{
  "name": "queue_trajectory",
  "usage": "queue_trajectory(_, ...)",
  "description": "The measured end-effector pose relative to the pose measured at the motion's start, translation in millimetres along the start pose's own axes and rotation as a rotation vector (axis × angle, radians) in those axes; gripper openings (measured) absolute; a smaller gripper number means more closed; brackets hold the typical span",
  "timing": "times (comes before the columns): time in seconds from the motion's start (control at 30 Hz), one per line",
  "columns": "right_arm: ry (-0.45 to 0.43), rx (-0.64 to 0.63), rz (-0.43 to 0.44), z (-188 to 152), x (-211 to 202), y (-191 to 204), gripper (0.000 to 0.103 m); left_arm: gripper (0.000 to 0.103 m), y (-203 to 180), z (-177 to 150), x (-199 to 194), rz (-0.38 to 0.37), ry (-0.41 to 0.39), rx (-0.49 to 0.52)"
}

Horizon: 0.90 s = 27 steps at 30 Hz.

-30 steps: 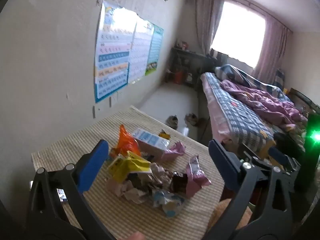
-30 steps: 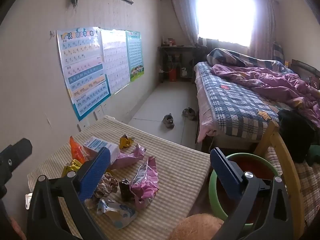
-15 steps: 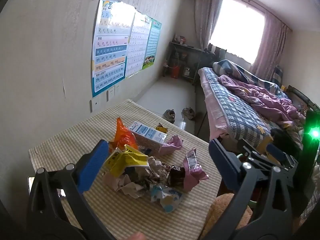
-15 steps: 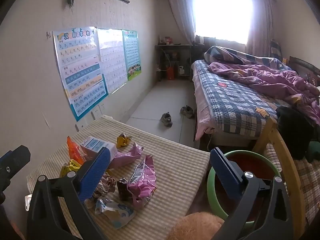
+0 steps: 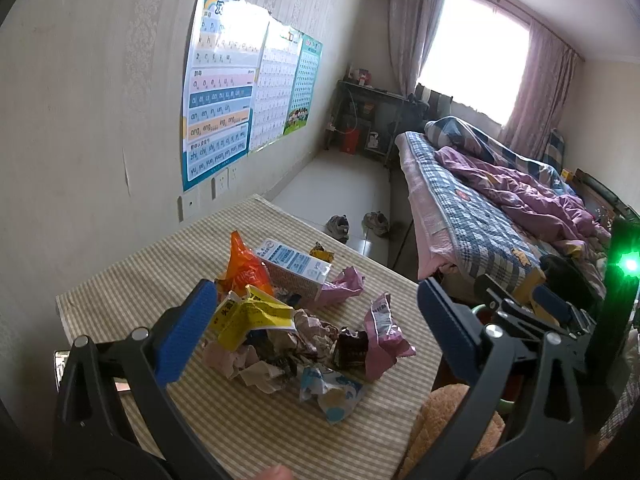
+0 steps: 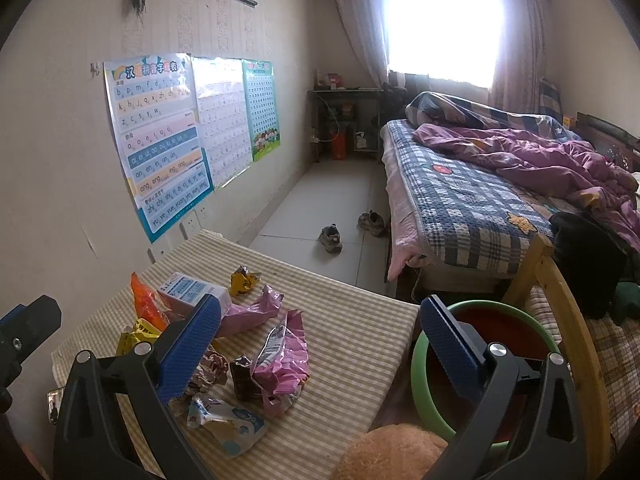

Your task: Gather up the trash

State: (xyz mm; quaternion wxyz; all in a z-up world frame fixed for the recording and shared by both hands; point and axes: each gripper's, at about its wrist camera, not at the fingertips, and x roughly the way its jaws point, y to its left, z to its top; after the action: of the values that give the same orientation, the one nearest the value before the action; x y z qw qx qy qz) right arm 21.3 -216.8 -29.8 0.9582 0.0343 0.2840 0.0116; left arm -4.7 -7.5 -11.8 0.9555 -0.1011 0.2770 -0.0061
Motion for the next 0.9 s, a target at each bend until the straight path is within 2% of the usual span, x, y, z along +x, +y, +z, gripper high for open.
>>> queue_trajectory(0.9,0.004,0.002,0.000,-2.5,0.1,-2.3,0.096,0.098,0.0,-12.5,4.9,0.001,0.025,-0.011)
